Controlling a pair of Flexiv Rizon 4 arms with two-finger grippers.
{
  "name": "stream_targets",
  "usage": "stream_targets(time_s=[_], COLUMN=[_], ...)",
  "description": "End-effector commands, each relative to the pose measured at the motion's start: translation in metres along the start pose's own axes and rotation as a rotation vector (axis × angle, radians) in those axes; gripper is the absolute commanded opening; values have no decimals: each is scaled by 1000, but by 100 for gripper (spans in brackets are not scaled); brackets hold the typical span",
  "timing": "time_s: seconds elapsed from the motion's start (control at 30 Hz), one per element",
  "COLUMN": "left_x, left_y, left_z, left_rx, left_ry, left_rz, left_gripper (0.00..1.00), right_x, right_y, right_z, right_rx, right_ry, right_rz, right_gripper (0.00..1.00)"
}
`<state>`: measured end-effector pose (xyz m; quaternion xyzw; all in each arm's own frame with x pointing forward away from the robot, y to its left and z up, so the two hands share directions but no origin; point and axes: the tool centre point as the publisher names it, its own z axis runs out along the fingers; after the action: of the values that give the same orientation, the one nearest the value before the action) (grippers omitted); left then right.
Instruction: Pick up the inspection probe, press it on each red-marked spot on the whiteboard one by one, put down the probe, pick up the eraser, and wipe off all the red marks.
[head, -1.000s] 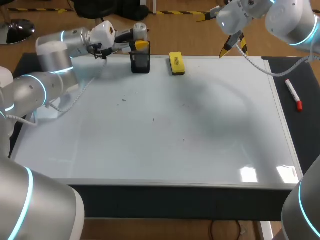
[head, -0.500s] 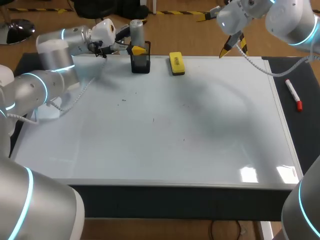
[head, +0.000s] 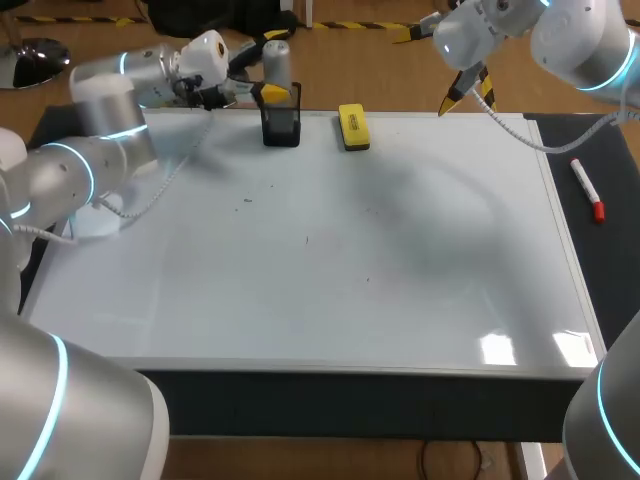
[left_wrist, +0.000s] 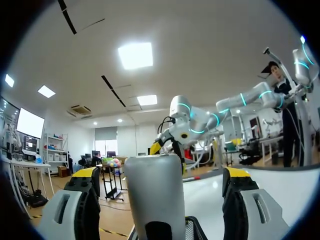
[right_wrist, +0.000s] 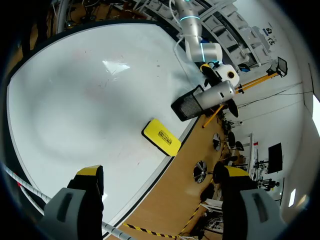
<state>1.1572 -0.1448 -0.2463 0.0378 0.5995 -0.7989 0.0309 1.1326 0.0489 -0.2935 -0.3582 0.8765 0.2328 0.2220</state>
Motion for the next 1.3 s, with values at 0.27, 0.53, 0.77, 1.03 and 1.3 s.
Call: stream_targets(time_s=[0.27,0.53,0.77,1.03,1.3], left_x=[6,19,40,63,79], left_y=[-36,-54,-68,-70,-67], left_z=[-13,-33,-52,-70,-82], left_rx=[-73,-149,-207,-261,-286], left_ry=[-58,-158,-266,-364,-459], left_rz=[21,28,58,71,95], left_gripper=[100,100,100,100,100], right_x=[0,0,0,0,0], right_y=[0,0,0,0,0], right_z=[-1,-1,-1,-1,-1], right_rx=[2,2,2,2,2], right_ry=[4,4,4,4,4], right_rz=[-2,-2,-2,-2,-2], right_gripper=[100,100,100,100,100])
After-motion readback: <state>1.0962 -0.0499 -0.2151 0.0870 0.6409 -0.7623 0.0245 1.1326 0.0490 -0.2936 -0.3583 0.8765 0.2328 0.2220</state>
